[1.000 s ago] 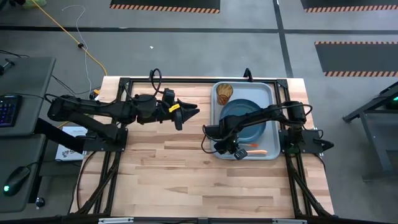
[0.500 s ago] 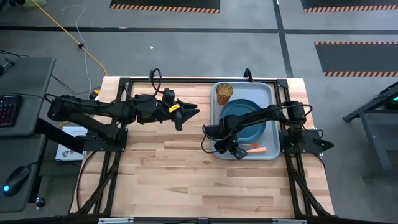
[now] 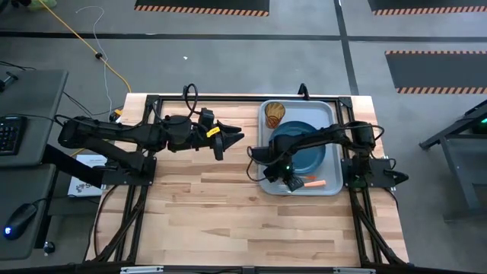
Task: Pick and place plate/cup/fork/spoon on tray
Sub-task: Put the light orange fork on the gray tray to the bottom of the orange spoon
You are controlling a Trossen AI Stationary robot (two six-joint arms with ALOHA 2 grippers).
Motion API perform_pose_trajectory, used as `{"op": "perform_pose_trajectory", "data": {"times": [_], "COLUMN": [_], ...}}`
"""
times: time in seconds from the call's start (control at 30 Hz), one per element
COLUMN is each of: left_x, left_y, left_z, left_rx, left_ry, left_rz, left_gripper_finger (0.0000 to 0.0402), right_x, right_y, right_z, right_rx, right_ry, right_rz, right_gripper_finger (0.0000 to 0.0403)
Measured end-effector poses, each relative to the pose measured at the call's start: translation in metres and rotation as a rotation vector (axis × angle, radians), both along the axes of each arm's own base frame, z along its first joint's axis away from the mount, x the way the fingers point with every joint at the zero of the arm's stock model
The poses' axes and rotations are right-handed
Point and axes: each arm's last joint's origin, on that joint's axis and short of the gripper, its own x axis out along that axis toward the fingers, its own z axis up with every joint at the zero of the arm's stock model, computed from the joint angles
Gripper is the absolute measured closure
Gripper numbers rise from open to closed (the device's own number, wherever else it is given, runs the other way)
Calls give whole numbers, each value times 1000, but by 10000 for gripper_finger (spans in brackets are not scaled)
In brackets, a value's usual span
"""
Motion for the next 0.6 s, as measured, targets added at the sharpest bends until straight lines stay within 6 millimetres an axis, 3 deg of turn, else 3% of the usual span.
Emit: {"op": "perform_pose_trajectory", "data": {"times": [0.13,0.3,0.43,0.6], "left_x": [0,0,0,0], "left_y": [0,0,0,1], "left_z": [0,0,0,0], "left_rx": [0,2,7,7], "left_ry": [2,6,7,2], "left_rz": [0,0,1,3], "left_gripper_finger": [245,245,245,245], "right_x": [-15,-65,-99,-110], "right_y": [-8,3,21,29], "right_z": [18,27,19,14], "right_rx": [4,49,68,36], "right_ry": [6,-75,-188,-289], "right_rz": [-139,-334,-549,-742], "right_gripper_finger": [301,392,392,400]}}
